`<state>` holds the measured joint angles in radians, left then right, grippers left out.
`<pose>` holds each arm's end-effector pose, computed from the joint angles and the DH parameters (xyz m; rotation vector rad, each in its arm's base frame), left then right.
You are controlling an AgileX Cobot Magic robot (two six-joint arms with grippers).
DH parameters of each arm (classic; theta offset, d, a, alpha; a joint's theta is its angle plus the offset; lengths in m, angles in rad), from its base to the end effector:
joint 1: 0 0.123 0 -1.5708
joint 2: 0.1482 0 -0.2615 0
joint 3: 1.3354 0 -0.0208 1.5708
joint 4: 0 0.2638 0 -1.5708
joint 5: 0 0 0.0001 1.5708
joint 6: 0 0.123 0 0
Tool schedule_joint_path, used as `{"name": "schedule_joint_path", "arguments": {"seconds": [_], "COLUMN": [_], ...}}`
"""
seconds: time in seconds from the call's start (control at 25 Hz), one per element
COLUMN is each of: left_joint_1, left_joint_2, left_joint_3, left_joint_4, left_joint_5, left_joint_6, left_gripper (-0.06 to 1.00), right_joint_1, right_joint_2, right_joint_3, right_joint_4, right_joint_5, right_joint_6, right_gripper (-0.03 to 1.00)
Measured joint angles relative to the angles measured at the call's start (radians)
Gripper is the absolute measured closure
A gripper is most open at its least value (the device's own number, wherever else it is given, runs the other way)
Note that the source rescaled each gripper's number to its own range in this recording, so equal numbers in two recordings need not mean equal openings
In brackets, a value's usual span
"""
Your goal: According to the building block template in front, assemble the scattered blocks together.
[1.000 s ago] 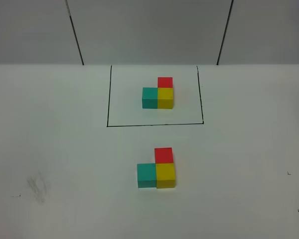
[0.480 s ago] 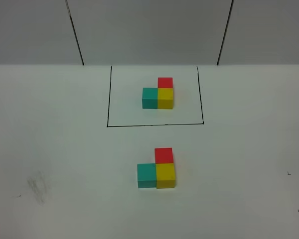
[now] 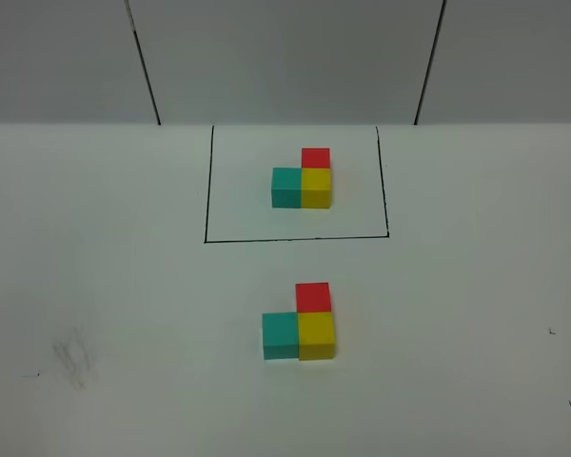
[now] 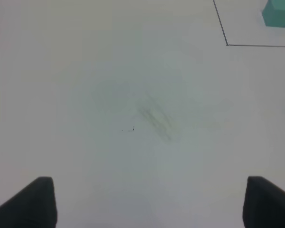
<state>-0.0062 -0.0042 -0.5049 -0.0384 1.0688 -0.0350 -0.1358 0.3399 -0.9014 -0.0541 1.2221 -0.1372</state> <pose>0.0572 -0.0045 0.2699 -0.0273 2.0433 -0.0717 0.0684 -0.0157 0.3549 0.0084 2.1513 -0.2244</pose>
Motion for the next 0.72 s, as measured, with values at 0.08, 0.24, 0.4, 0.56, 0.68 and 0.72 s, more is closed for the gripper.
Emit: {"name": "schedule_joint_path", "arguments": {"seconds": [0.08,0.24,0.4,0.56,0.68,0.72], "left_joint_1": [0.0,0.0,0.0,0.0,0.0,0.0], "left_joint_2": [0.0,0.0,0.0,0.0,0.0,0.0], "left_joint_3": [0.0,0.0,0.0,0.0,0.0,0.0], "left_joint_4": [0.0,0.0,0.0,0.0,0.0,0.0], "left_joint_5": [0.0,0.0,-0.001,-0.001,-0.001,-0.001], "left_joint_6": [0.0,0.0,0.0,0.0,0.0,0.0], "left_gripper": [-0.01,-0.01,-0.01,-0.01,-0.01,-0.01], "right_joint_1": [0.0,0.0,0.008,0.071,0.109,0.115], "right_joint_2": [-0.111,-0.284,-0.346,-0.347,-0.347,-0.347], "right_joint_3": [0.078,0.209,0.296,0.348,0.382,0.39], "right_joint_4": [0.054,0.138,0.219,0.292,0.291,0.283], "right_joint_5": [-0.026,-0.114,-0.138,-0.18,-0.182,-0.17], "right_joint_6": [0.0,-0.003,-0.01,-0.056,-0.048,-0.032], "right_gripper": [0.13,0.14,0.14,0.15,0.15,0.15]}}
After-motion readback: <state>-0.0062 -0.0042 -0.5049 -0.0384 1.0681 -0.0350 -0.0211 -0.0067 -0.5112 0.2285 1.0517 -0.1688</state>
